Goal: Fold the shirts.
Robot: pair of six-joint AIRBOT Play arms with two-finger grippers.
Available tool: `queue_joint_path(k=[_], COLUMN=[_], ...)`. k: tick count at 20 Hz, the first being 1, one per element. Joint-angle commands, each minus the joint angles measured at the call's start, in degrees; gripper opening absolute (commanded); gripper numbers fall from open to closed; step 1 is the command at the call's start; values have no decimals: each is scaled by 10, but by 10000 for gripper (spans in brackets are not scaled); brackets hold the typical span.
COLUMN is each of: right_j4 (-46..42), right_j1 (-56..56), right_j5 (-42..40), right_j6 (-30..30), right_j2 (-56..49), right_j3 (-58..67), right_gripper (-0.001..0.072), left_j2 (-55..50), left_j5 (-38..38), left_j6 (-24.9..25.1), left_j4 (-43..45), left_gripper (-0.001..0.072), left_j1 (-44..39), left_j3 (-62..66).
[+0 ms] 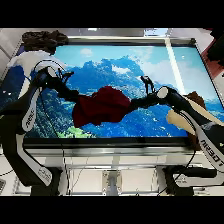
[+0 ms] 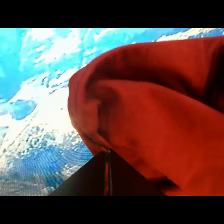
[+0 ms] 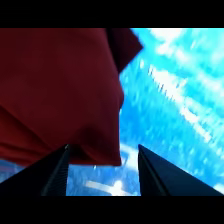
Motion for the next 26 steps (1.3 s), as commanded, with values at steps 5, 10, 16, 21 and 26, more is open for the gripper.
queue_joint_path(k=[5,10,16,21,26], right_j4=[115,132,35,-28,-28], right_j1=[0,-10,-43,-45,-45], right_j5=[-30,-8,133,141,87], right_j6=[-24,-104,-79,-28,-28], right_j2=[-67,-53,104,260,288], right_j3=[0,50,173,285,370], right_gripper=[238,27,26,24,24], left_j2=[0,40,215,392,478], left_j5=[-25,-36,-40,-12,31], left_j6=[-3,-18,-48,-54,-54], left_j4=[-3,-24,-21,-57,-183], left_gripper=[9,8,9,9,8], left_j1=[0,0,10,10,10], left_j3=[5,106,241,241,240])
